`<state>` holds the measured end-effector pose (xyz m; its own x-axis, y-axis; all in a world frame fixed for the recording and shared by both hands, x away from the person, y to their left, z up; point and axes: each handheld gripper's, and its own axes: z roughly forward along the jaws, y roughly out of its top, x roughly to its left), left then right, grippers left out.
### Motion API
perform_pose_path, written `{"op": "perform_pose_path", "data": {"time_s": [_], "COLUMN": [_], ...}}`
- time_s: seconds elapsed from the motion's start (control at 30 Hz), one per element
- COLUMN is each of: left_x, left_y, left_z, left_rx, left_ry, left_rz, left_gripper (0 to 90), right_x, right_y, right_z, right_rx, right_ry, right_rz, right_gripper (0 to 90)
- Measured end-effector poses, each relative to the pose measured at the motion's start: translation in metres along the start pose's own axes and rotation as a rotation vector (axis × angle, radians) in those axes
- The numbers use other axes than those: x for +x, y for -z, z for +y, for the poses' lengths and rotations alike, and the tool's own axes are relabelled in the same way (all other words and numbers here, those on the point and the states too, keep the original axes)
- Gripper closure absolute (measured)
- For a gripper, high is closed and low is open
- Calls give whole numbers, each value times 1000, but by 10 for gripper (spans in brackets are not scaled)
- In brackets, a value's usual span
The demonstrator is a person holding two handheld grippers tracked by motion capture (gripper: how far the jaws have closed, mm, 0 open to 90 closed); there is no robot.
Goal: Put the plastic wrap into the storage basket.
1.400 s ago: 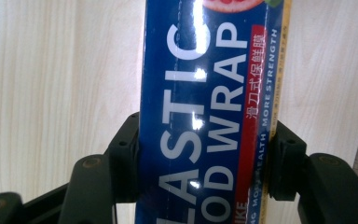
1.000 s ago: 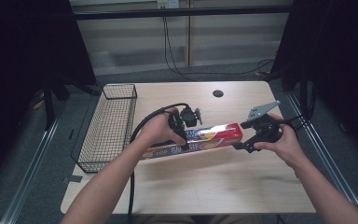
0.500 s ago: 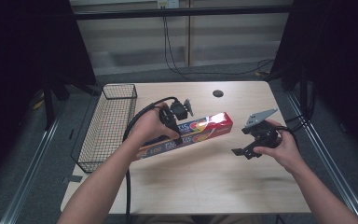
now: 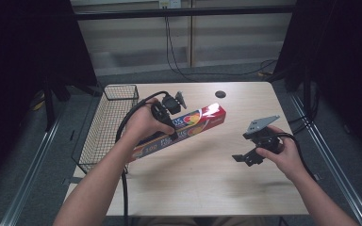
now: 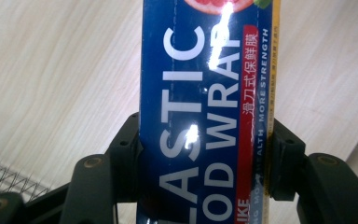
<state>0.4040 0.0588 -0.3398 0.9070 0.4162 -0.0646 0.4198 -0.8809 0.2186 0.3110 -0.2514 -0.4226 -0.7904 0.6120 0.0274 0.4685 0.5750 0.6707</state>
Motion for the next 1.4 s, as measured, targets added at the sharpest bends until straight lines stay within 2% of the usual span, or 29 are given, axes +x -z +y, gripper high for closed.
{"op": "perform_pose_path", "data": {"time_s": [0.23,0.3,0.33,0.47,0.53,0.83,0.9,0.97,1.07,1.13,1.23,1.27,1.3,1.33,1.4], "left_x": [7,9,11,14,17,24,26,29,32,34,38,38,40,41,41], "left_y": [5,7,10,12,15,21,22,24,26,29,34,35,36,37,37], "left_z": [-11,-15,-18,-23,-28,-40,-43,-46,-50,-53,-57,-58,-60,-61,-64], "left_rx": [-1,-2,-8,-1,-4,-1,-5,-3,-7,-19,-20,-24,-27,-24,-33], "left_ry": [48,61,82,97,118,150,176,185,210,241,247,267,268,267,295], "left_rz": [14,22,30,30,38,49,52,56,67,74,79,92,93,96,103], "left_gripper": [430,431,430,430,431,431,431,431,430,431,430,430,430,430,430], "right_x": [2,3,3,5,6,10,11,12,13,14,15,16,16,16,17], "right_y": [-1,-1,-2,-3,-5,-10,-11,-12,-12,-13,-14,-15,-15,-16,-17], "right_z": [-4,-4,-5,-5,-6,-8,-8,-8,-8,-8,-8,-8,-8,-8,-8], "right_rx": [-18,-21,-33,-33,-35,-26,-33,-32,-40,-39,-47,-50,-50,-42,-43], "right_ry": [-30,-35,-47,-65,-84,-89,-90,-87,-88,-88,-88,-90,-90,-85,-83], "right_rz": [-14,-32,-30,-33,-24,-39,-28,-42,-29,-32,-27,-23,-23,-38,-30], "right_gripper": [44,49,50,51,55,55,54,55,53,53,53,53,53,53,53]}}
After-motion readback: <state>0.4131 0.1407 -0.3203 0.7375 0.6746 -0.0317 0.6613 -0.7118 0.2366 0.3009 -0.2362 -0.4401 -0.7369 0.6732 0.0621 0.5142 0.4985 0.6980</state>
